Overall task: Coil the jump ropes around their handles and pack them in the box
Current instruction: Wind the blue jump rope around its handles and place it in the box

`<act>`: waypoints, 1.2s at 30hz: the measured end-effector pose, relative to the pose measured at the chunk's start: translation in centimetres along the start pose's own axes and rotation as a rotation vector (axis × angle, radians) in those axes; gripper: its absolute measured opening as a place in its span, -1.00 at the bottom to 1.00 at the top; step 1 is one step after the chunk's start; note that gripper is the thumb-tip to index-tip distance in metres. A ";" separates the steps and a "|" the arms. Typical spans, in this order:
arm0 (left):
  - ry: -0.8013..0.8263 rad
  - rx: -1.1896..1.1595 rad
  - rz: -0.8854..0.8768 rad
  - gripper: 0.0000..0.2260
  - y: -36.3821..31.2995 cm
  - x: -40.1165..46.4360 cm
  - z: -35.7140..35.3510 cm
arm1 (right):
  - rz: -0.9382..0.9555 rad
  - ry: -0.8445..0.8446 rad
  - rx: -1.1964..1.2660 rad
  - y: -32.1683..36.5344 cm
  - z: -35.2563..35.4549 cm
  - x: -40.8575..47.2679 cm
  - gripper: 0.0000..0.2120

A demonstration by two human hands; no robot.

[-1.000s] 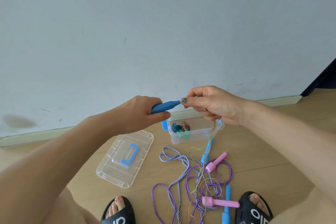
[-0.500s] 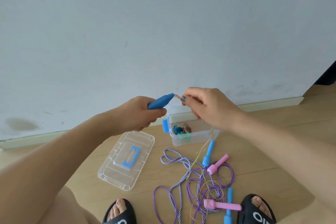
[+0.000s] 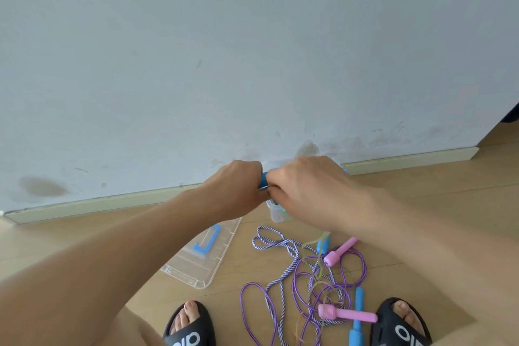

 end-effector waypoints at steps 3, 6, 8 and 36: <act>-0.022 0.126 -0.135 -0.48 -1.0 -0.6 0.6 | -0.014 0.015 0.291 -1.8 0.3 -0.1 -0.75; -0.010 0.189 -0.263 -0.43 -1.9 -1.2 1.4 | -0.011 0.056 0.485 -2.5 0.7 -0.3 -0.77; 0.022 0.243 -0.331 -0.53 -2.5 -1.7 1.2 | -0.008 0.082 0.615 -2.6 1.0 -0.5 -0.80; 0.049 -0.919 0.100 -0.84 0.0 -1.3 2.1 | -0.500 -0.068 1.058 -1.7 -2.0 -0.5 -0.66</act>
Point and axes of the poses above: each hand's wrist, its own x-axis towards the middle knuckle, its own z-axis out of the back of the hand, y = z × x, the point moved 5 cm from there along x, towards the middle knuckle, and after that the axes turned 13 degrees about -x, right-handed, at the moved point
